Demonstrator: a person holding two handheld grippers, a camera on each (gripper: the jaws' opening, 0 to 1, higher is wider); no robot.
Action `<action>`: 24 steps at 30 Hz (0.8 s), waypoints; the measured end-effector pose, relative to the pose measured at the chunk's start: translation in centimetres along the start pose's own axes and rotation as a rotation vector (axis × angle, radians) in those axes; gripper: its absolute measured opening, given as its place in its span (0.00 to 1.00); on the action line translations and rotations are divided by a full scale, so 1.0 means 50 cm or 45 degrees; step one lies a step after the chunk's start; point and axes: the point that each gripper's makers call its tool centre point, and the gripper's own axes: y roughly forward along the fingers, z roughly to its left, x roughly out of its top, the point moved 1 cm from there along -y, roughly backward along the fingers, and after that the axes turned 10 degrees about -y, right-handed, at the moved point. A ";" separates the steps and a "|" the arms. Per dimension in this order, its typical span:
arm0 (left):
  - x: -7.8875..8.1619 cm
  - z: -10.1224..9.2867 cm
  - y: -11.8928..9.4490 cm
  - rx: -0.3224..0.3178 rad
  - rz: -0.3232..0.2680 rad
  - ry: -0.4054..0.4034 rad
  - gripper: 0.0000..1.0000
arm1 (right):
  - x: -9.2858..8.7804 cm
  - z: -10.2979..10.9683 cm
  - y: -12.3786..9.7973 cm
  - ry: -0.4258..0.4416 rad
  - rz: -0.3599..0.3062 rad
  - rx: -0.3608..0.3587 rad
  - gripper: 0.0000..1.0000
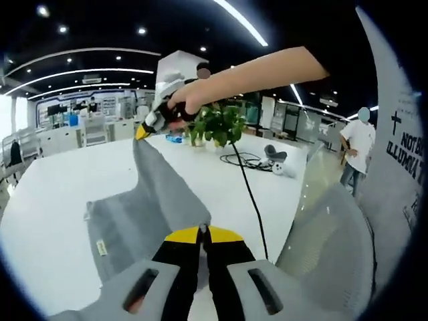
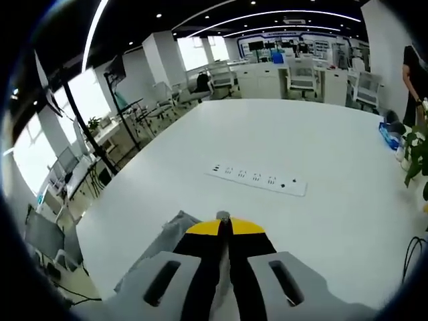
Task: Fold the towel on the table until its edges align and the towel forms a compact rectangular stack.
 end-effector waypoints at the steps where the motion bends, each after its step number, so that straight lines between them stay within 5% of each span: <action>1: -0.006 0.009 -0.008 0.018 0.001 -0.026 0.03 | 0.001 0.004 0.004 0.002 -0.001 0.002 0.01; 24: -0.062 0.129 -0.079 0.173 -0.049 -0.269 0.03 | 0.022 0.125 0.138 -0.010 -0.055 0.050 0.01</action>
